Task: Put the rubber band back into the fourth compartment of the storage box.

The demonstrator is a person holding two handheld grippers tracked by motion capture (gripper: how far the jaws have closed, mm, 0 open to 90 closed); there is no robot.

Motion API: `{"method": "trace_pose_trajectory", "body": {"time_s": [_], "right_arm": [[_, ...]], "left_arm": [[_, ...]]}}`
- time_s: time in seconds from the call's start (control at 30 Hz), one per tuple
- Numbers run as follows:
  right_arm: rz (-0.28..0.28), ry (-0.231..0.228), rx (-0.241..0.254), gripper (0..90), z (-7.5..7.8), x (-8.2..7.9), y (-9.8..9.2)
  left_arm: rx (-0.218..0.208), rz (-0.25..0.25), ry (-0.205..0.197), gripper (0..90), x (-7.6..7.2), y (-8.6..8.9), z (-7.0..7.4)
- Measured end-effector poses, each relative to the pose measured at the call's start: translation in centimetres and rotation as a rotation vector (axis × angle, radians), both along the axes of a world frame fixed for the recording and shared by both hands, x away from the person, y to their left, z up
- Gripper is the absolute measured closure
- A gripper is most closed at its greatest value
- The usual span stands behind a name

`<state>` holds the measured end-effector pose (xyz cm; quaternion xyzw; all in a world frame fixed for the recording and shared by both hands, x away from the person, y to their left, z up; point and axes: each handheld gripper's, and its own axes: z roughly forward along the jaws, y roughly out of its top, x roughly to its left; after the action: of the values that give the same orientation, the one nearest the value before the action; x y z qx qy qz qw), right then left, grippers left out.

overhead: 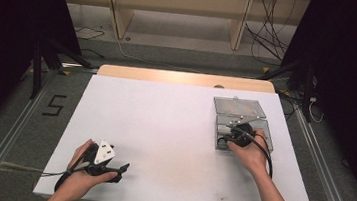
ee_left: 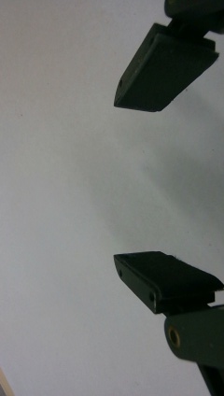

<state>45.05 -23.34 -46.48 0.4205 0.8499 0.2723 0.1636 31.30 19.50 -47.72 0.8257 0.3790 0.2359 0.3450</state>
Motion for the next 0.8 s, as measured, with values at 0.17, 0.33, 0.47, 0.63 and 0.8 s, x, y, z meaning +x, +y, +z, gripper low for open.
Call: {"method": "trace_pose_trajectory", "body": {"time_s": [0.17,0.33,0.47,0.63,0.8], "right_arm": [[0.006,0.005,0.002,82.5,0.08,-0.05,0.22],[0.012,0.007,0.002,80.6,0.12,-0.07,0.37],[0.007,0.012,0.003,78.3,0.06,-0.05,0.36],[0.002,0.009,0.013,76.3,0.2,-0.12,0.38],[0.0,0.0,0.025,74.8,0.54,-0.2,0.37]], "left_arm": [[0.001,-0.001,0.001,19.9,0.0,-0.02,0.01],[0.001,-0.001,0.003,19.9,-0.02,-0.02,0.02],[0.0,0.0,-0.001,19.9,0.0,0.0,0.01],[-0.001,0.0,-0.001,19.9,0.0,0.02,0.02],[-0.006,0.004,-0.002,19.9,-0.03,0.04,0.02]]}}
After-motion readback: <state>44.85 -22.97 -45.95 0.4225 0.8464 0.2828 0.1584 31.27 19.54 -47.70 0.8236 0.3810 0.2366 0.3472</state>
